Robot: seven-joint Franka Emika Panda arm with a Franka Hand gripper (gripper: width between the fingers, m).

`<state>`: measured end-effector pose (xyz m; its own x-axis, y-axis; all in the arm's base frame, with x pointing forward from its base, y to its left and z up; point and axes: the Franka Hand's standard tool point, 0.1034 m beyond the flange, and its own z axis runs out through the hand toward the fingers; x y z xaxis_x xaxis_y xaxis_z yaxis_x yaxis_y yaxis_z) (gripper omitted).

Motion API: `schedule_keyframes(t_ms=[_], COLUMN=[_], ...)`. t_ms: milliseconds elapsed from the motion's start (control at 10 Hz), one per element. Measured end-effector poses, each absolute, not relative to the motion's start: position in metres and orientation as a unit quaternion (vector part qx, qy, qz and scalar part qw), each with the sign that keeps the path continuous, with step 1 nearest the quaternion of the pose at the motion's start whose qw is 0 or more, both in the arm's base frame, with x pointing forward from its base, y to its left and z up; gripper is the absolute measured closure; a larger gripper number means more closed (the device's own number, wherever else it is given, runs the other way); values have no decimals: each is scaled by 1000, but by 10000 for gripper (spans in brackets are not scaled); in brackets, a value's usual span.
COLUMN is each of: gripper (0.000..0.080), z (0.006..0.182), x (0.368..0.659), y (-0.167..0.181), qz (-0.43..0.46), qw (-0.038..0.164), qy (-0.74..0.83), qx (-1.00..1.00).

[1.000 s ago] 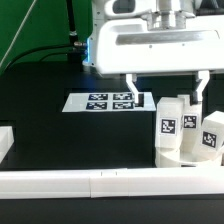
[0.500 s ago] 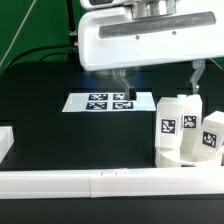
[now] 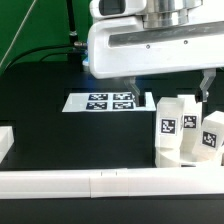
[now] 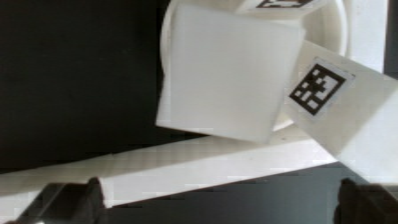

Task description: Assemble stool

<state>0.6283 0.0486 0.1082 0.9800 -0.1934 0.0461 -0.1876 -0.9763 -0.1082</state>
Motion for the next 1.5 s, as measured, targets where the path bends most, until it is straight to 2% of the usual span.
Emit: schedule_keyframes(t_ms=[400, 800, 1000, 1100, 1500], gripper=[150, 150, 401, 464, 464], z=[84, 86, 86, 86, 86], x=[603, 612, 612, 612, 612], y=[50, 54, 54, 54, 53], qz=[-37, -49, -48, -47, -40], qw=[44, 45, 46, 49, 56], qy=[143, 145, 157, 194, 312], qx=[-988, -987, -985, -979, -948])
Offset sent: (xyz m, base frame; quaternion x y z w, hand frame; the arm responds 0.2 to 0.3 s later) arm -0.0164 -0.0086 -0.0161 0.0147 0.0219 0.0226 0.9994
